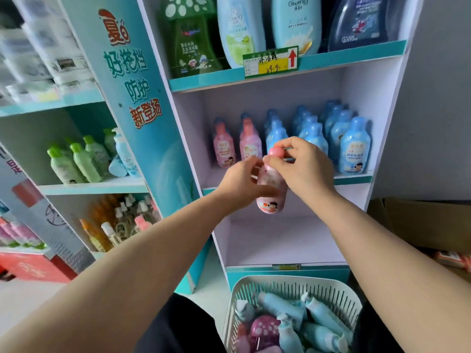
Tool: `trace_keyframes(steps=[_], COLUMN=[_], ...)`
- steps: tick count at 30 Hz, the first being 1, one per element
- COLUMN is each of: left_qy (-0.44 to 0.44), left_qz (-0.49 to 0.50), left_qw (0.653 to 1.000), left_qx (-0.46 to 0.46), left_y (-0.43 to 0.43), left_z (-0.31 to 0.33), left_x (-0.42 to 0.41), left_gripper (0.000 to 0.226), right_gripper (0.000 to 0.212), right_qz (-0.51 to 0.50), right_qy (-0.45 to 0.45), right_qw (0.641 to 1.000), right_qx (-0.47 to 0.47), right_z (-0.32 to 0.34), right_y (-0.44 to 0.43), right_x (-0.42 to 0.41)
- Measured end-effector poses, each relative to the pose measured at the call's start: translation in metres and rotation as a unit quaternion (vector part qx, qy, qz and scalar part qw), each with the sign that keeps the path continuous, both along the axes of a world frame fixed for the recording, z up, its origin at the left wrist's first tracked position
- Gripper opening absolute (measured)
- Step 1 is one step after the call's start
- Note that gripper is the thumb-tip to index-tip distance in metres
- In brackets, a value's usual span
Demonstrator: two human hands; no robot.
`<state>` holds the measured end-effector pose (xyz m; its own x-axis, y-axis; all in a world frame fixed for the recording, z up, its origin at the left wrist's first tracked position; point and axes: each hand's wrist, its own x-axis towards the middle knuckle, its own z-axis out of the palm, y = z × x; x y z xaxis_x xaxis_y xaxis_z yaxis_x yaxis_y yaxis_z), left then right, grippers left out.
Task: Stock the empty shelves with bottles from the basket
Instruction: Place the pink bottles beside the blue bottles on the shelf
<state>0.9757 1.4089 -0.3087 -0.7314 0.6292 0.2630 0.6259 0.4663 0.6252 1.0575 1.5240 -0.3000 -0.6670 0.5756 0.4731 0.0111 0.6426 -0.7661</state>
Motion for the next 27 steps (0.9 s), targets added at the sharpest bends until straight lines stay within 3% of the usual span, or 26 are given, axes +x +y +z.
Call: trace_keyframes(steps=[3, 10, 14, 19, 23, 27], left_qy=[0.030, 0.012, -0.006, -0.008, 0.039, 0.145], left_qz=[0.052, 0.196, 0.230, 0.240, 0.234, 0.206], left_qw=[0.997, 0.980, 0.973, 0.971, 0.971, 0.968], left_qx=[0.050, 0.036, -0.003, -0.021, -0.014, -0.003], left_y=[0.002, 0.011, 0.020, 0.022, 0.017, 0.019], left_z=[0.013, 0.023, 0.011, -0.004, -0.005, 0.001], left_x=[-0.012, -0.071, -0.088, -0.089, -0.089, -0.091], left_gripper=[0.052, 0.044, 0.042, 0.036, 0.049, 0.082], right_gripper=[0.035, 0.029, 0.030, 0.032, 0.033, 0.032], right_qz=[0.030, 0.003, 0.008, 0.025, 0.019, 0.005], right_qy=[0.015, -0.188, -0.210, -0.223, -0.227, -0.235], right_qw=[0.998, 0.972, 0.950, 0.945, 0.943, 0.934], right_qx=[-0.051, 0.139, 0.230, 0.239, 0.242, 0.270], right_z=[0.005, -0.052, -0.060, -0.059, -0.057, -0.054], right_y=[0.008, 0.036, 0.039, 0.043, 0.042, 0.037], right_x=[-0.009, -0.021, -0.024, -0.026, -0.026, -0.027])
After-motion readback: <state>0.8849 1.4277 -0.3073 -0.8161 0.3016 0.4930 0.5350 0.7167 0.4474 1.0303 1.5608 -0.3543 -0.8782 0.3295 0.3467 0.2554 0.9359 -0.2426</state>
